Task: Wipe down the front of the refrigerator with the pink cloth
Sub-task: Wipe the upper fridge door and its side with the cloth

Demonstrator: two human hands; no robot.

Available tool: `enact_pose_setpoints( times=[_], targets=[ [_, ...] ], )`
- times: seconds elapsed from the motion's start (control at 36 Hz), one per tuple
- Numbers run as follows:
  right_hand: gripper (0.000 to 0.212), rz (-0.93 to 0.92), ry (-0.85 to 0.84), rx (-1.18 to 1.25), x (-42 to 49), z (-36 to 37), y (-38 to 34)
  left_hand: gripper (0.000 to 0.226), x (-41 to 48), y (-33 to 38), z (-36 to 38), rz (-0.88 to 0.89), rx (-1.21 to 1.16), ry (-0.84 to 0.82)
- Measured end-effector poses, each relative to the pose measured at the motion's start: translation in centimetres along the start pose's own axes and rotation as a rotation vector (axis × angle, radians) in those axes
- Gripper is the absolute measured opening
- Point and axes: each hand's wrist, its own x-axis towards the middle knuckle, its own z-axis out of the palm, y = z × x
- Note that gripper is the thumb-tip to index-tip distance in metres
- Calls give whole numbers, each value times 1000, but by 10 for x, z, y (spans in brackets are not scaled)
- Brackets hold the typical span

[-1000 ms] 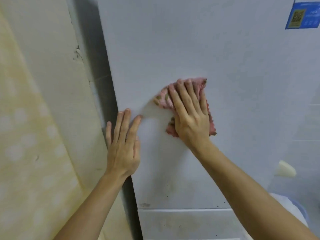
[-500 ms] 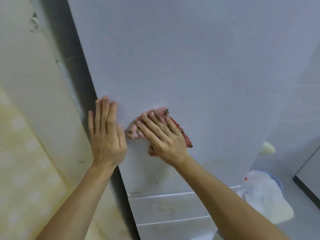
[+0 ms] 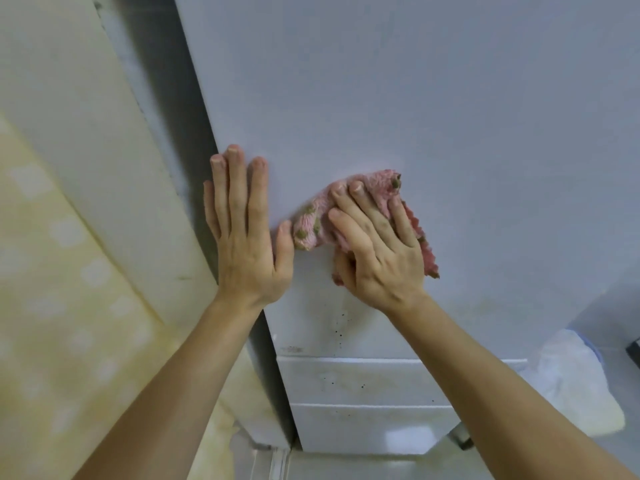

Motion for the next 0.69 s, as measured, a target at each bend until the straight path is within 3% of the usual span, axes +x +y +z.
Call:
enact_pose_setpoints(
  times=[0.17,0.31,0.53,0.69],
  targets=[
    [41,47,73,26,-5,7,-7,61,-35,0,8,19,62,-30],
    [46,139,108,9,-11,11,-18,59,-78,-3,20,15,70,-47],
    [44,206,76,-10,-22,13,-32,59,-83,-12,24,124,-79,32],
    [47,278,160,-24,-27,28,-46,57,-89,-21,35,158,-57,95]
  ],
)
